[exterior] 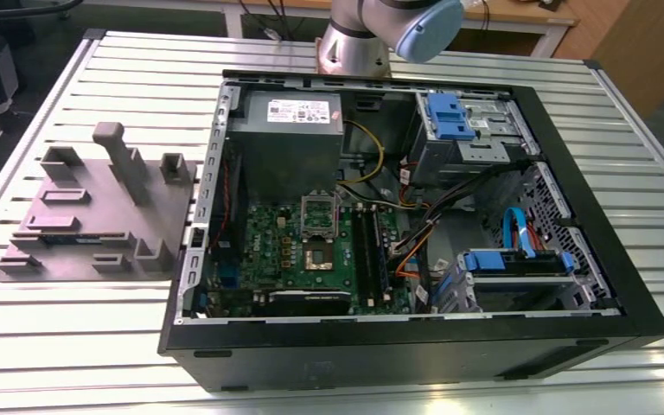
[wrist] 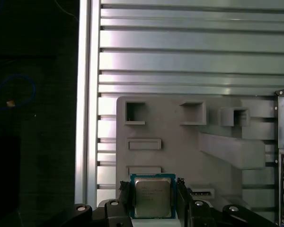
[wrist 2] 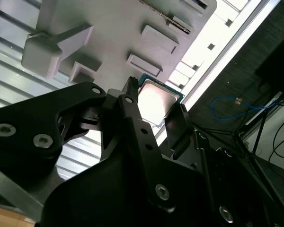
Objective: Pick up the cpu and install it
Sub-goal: 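Pick up the cpu and move it towards the insertion slot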
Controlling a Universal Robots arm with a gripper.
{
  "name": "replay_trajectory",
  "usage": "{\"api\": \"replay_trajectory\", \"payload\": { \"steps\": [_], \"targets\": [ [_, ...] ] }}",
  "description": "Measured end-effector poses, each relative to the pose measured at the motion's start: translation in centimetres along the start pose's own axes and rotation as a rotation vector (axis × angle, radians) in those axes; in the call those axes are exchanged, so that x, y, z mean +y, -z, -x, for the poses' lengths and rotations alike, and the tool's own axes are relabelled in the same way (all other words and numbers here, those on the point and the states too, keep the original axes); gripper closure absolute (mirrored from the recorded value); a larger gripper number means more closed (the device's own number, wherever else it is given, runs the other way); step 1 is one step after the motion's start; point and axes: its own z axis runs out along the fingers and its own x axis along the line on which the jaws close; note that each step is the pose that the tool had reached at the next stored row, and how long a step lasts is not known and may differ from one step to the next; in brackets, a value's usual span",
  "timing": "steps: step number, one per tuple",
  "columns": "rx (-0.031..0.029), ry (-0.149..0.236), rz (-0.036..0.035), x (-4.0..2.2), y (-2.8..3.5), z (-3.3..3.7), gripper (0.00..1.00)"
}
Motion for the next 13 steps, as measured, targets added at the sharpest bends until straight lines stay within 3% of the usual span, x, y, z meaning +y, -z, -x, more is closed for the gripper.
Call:
{"api": "replay_trajectory", "payload": {
  "steps": [5,13],
  "targets": [
    [0.0000,0.000,0.0000,0.04,0.83,0.02,0.53],
    [-0.0001,0.000,0.0000,0.04,0.89,0.02,0.53]
  ]
}}
